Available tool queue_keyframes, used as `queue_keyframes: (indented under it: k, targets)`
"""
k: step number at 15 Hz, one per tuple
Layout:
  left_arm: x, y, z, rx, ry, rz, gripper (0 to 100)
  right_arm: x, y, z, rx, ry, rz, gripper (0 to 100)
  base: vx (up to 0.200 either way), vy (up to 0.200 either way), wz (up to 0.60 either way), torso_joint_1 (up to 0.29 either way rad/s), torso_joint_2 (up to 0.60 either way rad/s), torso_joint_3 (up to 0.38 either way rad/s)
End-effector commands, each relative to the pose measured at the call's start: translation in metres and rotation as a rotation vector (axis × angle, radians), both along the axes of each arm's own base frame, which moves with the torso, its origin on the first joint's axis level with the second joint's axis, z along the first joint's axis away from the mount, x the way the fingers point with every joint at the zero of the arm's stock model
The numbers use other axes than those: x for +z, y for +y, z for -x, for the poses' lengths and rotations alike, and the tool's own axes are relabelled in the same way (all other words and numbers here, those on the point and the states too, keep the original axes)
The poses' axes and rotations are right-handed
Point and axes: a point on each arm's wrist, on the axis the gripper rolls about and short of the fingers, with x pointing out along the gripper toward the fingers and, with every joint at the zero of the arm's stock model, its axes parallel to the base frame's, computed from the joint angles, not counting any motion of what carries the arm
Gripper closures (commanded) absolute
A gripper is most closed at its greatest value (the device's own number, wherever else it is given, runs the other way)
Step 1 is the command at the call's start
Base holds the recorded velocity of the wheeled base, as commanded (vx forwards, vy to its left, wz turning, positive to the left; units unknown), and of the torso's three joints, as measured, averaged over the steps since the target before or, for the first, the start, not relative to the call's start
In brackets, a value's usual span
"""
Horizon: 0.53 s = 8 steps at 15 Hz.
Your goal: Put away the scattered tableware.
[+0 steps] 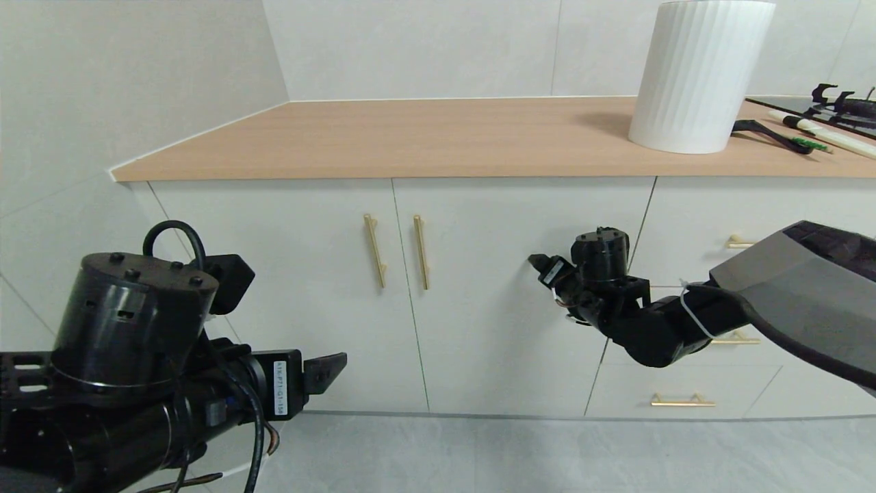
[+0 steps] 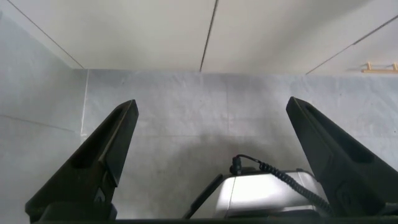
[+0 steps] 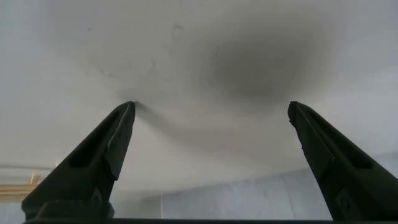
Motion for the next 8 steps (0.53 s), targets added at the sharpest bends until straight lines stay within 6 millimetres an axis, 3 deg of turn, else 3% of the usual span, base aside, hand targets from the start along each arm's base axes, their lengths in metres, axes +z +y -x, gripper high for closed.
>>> queue_keyframes:
  k: [1,5,8]
  targets:
    - [0.000,0.000,0.000,0.001,0.001,0.000,0,-0.005,0.001,-0.004,-0.007,0.004,0.003,0,0.000,0.000,0.00,0.000,0.00,0.000]
    - [0.000,0.000,0.000,0.001,0.001,0.000,0,-0.001,0.000,-0.002,-0.006,0.000,0.002,0,0.000,0.000,0.00,0.000,0.00,0.000]
    - [0.003,0.002,0.002,0.002,-0.011,0.006,0,0.027,-0.008,0.015,0.007,-0.033,-0.006,0,0.000,0.000,0.00,0.000,0.00,0.000]
